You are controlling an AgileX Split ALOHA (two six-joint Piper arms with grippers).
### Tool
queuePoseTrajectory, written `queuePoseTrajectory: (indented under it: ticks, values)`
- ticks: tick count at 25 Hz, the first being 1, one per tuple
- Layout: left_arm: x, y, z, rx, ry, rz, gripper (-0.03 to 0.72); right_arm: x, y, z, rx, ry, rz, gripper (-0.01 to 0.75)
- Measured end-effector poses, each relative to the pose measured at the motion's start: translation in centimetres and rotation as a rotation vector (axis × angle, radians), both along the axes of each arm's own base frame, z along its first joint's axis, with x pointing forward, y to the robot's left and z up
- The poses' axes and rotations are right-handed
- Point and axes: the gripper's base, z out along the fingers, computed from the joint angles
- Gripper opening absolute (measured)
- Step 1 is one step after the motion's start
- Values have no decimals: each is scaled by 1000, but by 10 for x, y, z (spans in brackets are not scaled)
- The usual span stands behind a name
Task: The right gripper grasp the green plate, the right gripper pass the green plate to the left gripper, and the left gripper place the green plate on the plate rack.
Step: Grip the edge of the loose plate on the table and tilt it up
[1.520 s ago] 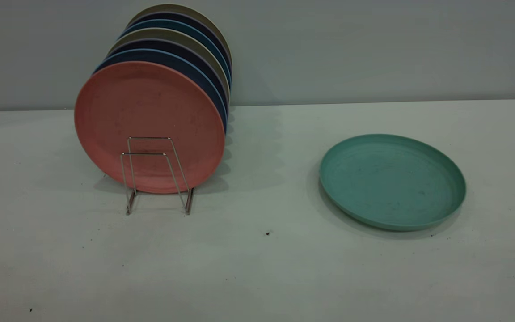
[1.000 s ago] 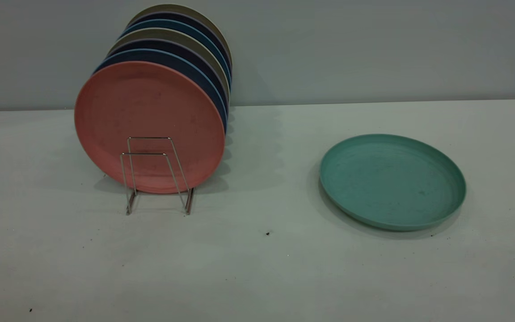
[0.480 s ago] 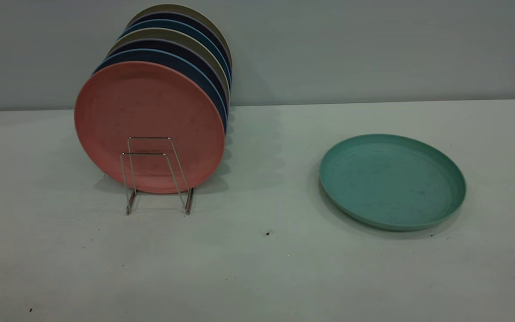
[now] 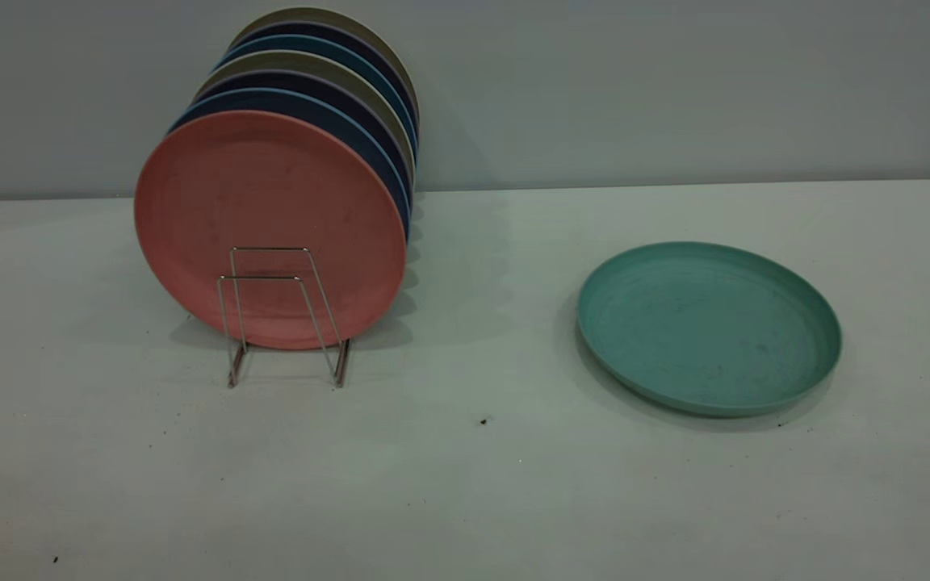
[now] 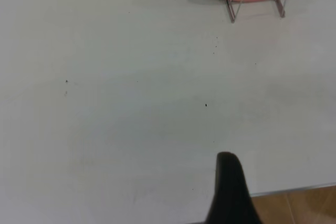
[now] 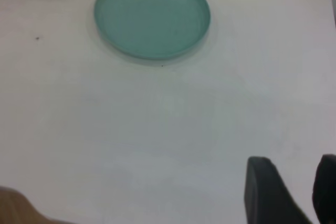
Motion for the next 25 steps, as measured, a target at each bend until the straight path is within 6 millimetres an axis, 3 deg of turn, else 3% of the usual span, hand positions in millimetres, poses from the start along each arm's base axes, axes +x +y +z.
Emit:
queuePoseTrajectory:
  ticks: [8, 15, 19, 25]
  values:
    - [0, 0, 0, -1, -1, -1, 526, 0, 0, 0, 7, 1, -6, 237]
    - [10, -1, 17, -26, -128, -1, 526, 0, -1, 7, 20, -54, -19, 243]
    - [41, -8, 27, -115, -101, -21, 526, 16, 4, 23, 84, -155, -1, 287]
    - [99, -19, 30, -217, -45, -88, 526, 75, 23, 34, 212, -75, 116, 396]
